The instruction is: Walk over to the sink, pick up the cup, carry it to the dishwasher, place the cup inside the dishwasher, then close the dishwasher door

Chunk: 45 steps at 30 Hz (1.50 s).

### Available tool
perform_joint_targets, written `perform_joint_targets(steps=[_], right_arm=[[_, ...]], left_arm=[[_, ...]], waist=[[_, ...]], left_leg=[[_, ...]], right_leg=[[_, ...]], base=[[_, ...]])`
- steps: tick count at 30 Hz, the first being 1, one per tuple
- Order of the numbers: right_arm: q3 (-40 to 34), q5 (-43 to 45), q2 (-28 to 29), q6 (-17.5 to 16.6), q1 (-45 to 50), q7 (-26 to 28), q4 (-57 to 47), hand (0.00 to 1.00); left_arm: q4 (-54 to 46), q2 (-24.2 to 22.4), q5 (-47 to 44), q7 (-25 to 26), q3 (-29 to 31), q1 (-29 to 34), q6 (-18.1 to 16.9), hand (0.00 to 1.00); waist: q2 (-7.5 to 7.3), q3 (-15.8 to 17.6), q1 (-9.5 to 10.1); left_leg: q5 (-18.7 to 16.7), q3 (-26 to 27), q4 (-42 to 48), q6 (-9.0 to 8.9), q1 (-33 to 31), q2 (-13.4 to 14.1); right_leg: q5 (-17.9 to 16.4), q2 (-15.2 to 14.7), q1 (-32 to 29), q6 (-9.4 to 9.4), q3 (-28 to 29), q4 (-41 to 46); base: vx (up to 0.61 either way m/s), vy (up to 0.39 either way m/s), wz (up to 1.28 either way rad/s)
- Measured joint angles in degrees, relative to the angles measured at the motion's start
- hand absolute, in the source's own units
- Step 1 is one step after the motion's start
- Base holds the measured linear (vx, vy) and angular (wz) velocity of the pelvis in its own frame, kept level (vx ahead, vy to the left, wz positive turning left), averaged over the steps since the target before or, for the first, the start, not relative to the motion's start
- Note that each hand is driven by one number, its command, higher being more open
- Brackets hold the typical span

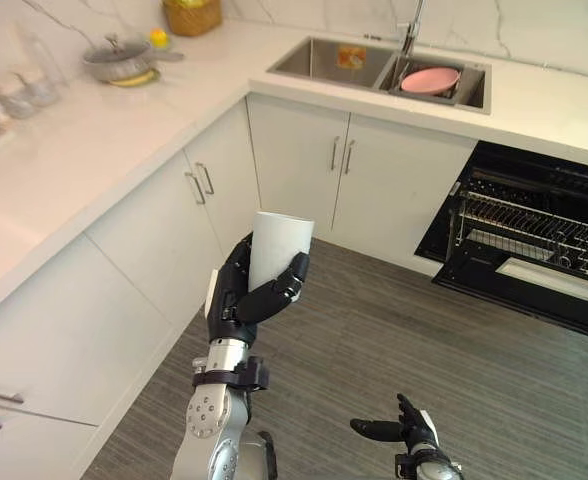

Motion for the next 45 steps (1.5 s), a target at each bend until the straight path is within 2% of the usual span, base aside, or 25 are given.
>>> perform_joint_targets(steps=[1,2,4,6,9,11,12,13,14,16,18,19,20,22,24,27,29,30,31,32,34,37,39,41,45], right_arm=[[0.01,-0.04,0.20,0.00,-0.06,0.02,-0.73,1.00],[0.02,-0.05,0.82,-0.03,0.08,0.13,-2.16,1.00],[0.03,-0.07,2.02,-0.04,0.59,0.19,-3.82,1.00],[0.14,-0.11,3.18,-0.10,0.98,0.36,-4.74,1.00],[1.28,-0.58,4.06,-0.09,0.59,0.57,-5.05,1.00],[1.31,-0.57,4.00,-0.08,0.62,0.64,-5.01,1.00],[1.30,-0.55,3.52,-0.09,0.65,0.61,-4.99,1.00],[1.33,-0.55,3.01,-0.09,0.86,0.57,-4.86,1.00],[1.22,-0.54,1.32,-0.03,0.89,0.45,-4.30,1.00],[1.13,-0.52,-0.39,0.10,1.21,0.17,-4.86,1.00],[1.09,-0.42,-0.58,0.25,2.53,0.12,-7.17,1.00],[1.24,-0.03,-0.10,0.22,4.21,0.04,-9.88,1.00],[1.24,0.04,0.00,0.02,5.14,-0.13,-12.15,1.00],[1.20,0.06,-0.07,-0.77,5.26,-0.39,-14.57,1.00],[1.16,0.14,-0.13,-1.19,4.06,-0.48,-15.37,1.00],[2.30,0.48,0.21,-1.28,2.19,-0.55,-14.99,1.00],[2.81,0.47,0.18,-1.29,1.75,-0.60,-14.41,1.00],[3.21,0.47,0.03,-1.27,1.74,-0.76,-13.74,1.00],[4.06,0.46,0.32,-1.25,1.53,-1.07,-13.28,1.00],[4.68,0.46,0.53,-1.26,1.64,-1.27,-13.57,1.00],[5.13,0.43,1.92,-1.19,1.34,-1.26,-15.78,1.00],[5.18,0.33,2.47,-1.26,1.59,-1.27,-21.54,1.00],[5.23,0.07,2.47,-1.46,1.29,-1.36,-23.96,1.00],[6.54,-0.07,2.51,-1.66,0.03,-1.62,-26.33,1.00],[8.53,-1.80,3.30,-1.73,-0.13,-1.48,-31.00,1.00]], left_arm=[[-0.09,0.72,0.04,0.02,-0.39,0.00,0.07,0.00],[-0.41,1.73,0.09,0.06,-0.95,0.00,0.11,0.00],[-1.80,2.17,0.11,0.09,-1.85,0.36,0.17,0.00],[-4.23,2.17,0.12,0.09,-2.97,0.75,0.10,0.00],[-6.30,2.80,0.09,0.01,-5.70,0.58,-2.00,0.00],[-5.52,2.86,0.09,-0.02,-6.64,0.19,-2.01,0.00],[-3.66,2.86,0.09,-0.11,-6.60,-0.27,-2.14,0.00],[-2.38,2.90,0.09,-0.07,-6.42,-0.29,-2.12,0.00],[0.70,1.63,0.09,-0.05,-6.62,-0.75,-1.65,0.00],[3.15,0.11,0.12,-0.02,-6.51,-0.95,0.32,0.00],[3.33,-1.02,0.13,-0.02,-6.48,-0.95,1.40,0.00],[3.22,-1.51,0.14,-0.11,-6.42,-0.88,1.41,0.00],[2.48,-1.80,0.13,-0.20,-6.44,-0.79,1.37,0.00],[0.02,-1.94,0.14,-0.36,-6.11,-0.39,1.16,0.00],[-1.38,-2.21,0.14,-0.47,-5.75,-0.24,0.00,0.00],[-1.24,-2.36,0.14,-0.36,-4.20,0.55,-0.40,0.00],[-0.17,-1.78,0.17,-0.31,-3.50,0.99,-0.41,0.00],[1.05,-1.62,0.19,-0.20,-3.51,1.34,-0.39,0.00],[1.42,-0.95,0.24,0.09,-3.42,2.06,-0.37,0.00],[1.42,-0.57,0.24,0.43,-3.43,2.10,-0.32,0.00],[1.36,-0.23,0.79,1.42,-3.39,1.45,-0.31,0.00],[1.19,1.10,1.25,1.54,-4.12,1.67,-0.25,0.00],[0.83,1.57,1.74,1.77,-4.51,1.65,-0.26,0.00],[0.42,2.39,3.19,2.49,-4.47,1.60,-0.30,0.00],[0.42,3.05,4.35,3.49,-4.20,1.48,-0.33,0.00]], waist=[[-0.05,0.04,-0.07],[-0.38,0.09,-0.25],[-0.42,0.13,-0.96],[-0.38,-0.05,-1.05],[-0.54,-0.24,-2.12],[-0.49,-0.24,-2.99],[-1.03,-0.57,-4.00],[-2.32,-1.21,-4.74],[0.28,-1.03,-4.88],[2.23,-1.00,-4.99],[2.62,-0.22,-4.90],[2.59,-0.05,-4.68],[2.52,-0.02,-4.04],[2.39,-0.27,-2.88],[2.75,-0.48,-1.52],[2.48,-0.36,-0.15],[2.40,-0.29,-0.07],[2.39,-0.28,0.11],[2.06,-0.44,-0.03],[1.50,-0.52,-0.42],[-0.32,0.15,-0.36],[-0.61,0.06,-0.47],[-0.64,0.05,-0.50],[-0.98,-0.16,-1.25],[-1.40,-0.53,-2.29]], left_leg=[[-0.79,1.45,-1.72,0.32,2.64,-0.13],[-1.02,2.56,-4.54,0.69,6.12,-0.72],[-1.69,3.52,-7.86,0.57,11.33,-1.12],[-2.93,4.41,-9.49,0.55,14.31,-0.80],[-4.91,5.73,-12.44,-1.00,19.14,0.18],[-5.29,6.05,-13.79,-3.06,21.04,1.43],[-6.01,5.77,-15.13,-4.79,22.43,1.48],[-6.77,5.30,-15.63,-6.07,23.84,0.64],[-7.28,5.12,-16.29,-6.89,25.64,2.13],[-5.97,4.65,-13.84,-8.71,25.90,4.31],[-3.20,2.30,-1.90,-10.08,22.72,7.38],[-0.43,0.41,9.87,-10.77,19.10,9.55],[-0.53,0.46,18.35,-10.76,15.98,11.12],[-1.81,1.77,23.13,-8.81,10.96,12.43],[-3.79,1.75,20.39,-7.42,6.72,12.17],[-4.81,-3.74,6.20,-5.69,3.53,7.01],[-1.81,-10.29,-4.33,-5.47,2.29,2.22],[4.47,-13.21,-8.41,-5.65,2.77,-0.22],[7.22,-12.20,-9.44,-4.31,4.73,-1.39],[6.74,-11.50,-9.17,-3.67,4.79,-1.72],[3.65,-7.98,-5.74,-1.82,3.75,-1.61],[0.49,-3.54,-6.59,-0.64,7.69,-1.75],[0.00,-0.73,-8.47,-0.20,10.30,-1.79],[-0.05,3.28,-11.60,0.03,14.03,-1.92],[-0.04,7.97,-14.64,0.03,16.97,-0.58]], right_leg=[[0.09,-0.65,-3.49,0.34,0.64,9.12],[1.88,-1.93,-8.60,2.47,1.05,20.92],[1.08,-2.48,-14.31,1.54,0.75,34.33],[0.28,-2.53,-18.62,0.23,-1.46,38.84],[-1.93,-1.95,-26.13,-3.53,-9.74,34.43],[-1.88,0.34,-28.79,-4.19,-13.37,26.74],[2.23,2.24,-29.37,-5.18,-14.88,16.62],[9.82,2.33,-28.99,-8.28,-14.58,13.05],[8.92,3.59,-28.05,-9.45,-15.69,14.19],[6.21,5.08,-26.11,-10.88,-16.82,14.23],[5.47,6.87,-21.23,-11.85,-18.15,11.59],[5.41,8.00,-16.42,-11.95,-17.87,7.94],[5.39,8.71,-12.05,-11.94,-17.31,4.68],[5.17,9.48,-8.83,-11.67,-15.63,1.02],[4.85,9.78,-7.72,-11.16,-13.28,-0.40],[3.61,9.20,-6.21,-10.12,-8.33,-1.18],[2.80,7.87,-5.92,-8.29,-5.52,-0.90],[2.11,7.03,-5.66,-6.64,-3.18,-0.28],[1.74,6.23,-5.42,-4.73,-0.71,0.10],[1.80,5.67,-5.44,-4.61,0.19,-0.13],[2.11,4.57,-5.78,-3.59,3.82,-1.15],[1.92,3.60,-7.03,-2.10,6.76,2.74],[1.57,2.85,-9.48,-1.09,5.53,8.35],[1.55,0.28,-13.93,-0.38,-1.75,17.05],[-0.63,-1.12,-18.88,-3.04,-10.18,17.87]], base=[[0.30,0.185,-0.52],[0.29,0.166,-0.43],[0.27,0.088,-0.29],[0.23,0.020,-0.29],[0.29,-0.067,-0.21],[0.44,-0.146,-0.03],[0.55,-0.186,0.15],[0.52,-0.147,0.16],[0.45,-0.100,0.06],[0.46,-0.132,0.01],[0.52,-0.215,0.09],[0.49,-0.161,-0.01],[0.44,-0.125,-0.11],[0.25,-0.022,-0.43],[0.21,0.047,-0.59],[0.20,0.146,-0.75],[0.20,0.210,-0.74],[0.32,0.317,-0.89],[0.34,0.318,-0.83],[0.35,0.342,-0.75],[0.24,0.272,-0.66],[0.16,0.200,-0.78],[0.10,0.152,-0.87],[0.06,0.088,-0.84],[0.09,-0.013,-0.70]])
